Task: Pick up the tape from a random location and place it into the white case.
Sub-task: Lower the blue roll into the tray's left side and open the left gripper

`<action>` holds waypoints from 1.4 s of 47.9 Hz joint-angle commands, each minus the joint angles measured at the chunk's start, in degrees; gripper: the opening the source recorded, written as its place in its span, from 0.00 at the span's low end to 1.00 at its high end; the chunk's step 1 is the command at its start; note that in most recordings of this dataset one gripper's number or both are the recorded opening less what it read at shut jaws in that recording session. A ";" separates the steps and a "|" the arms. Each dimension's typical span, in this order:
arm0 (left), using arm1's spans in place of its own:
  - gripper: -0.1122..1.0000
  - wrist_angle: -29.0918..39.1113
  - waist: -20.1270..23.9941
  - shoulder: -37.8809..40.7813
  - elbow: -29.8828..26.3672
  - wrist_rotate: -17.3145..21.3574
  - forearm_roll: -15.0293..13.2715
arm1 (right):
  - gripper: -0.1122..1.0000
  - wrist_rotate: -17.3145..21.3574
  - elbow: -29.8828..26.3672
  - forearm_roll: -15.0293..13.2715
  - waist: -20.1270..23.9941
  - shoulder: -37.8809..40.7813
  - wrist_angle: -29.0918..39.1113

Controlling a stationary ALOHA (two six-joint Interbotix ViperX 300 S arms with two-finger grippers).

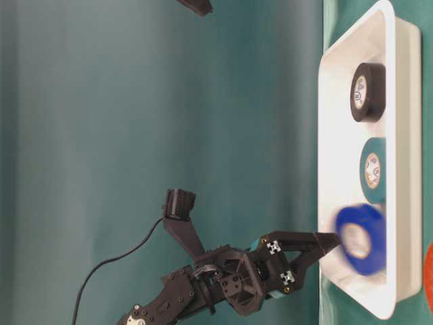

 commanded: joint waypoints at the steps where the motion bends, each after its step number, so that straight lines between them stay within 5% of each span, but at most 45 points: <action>1: 0.79 0.18 0.00 -0.97 -0.62 0.09 -0.09 | 0.84 0.00 -0.62 -0.18 0.18 -0.09 -0.35; 8: 1.00 0.88 0.09 -0.97 -0.62 0.09 0.00 | 0.84 0.09 -0.62 -0.09 0.09 -0.09 -0.35; 32: 1.00 6.42 -0.44 -4.13 -2.72 1.05 0.00 | 0.84 0.26 -0.62 -0.09 0.09 -0.09 -0.26; 67: 1.00 20.74 -1.93 -14.41 -17.58 3.78 0.00 | 0.84 0.35 -0.97 -0.09 0.09 -0.35 -0.09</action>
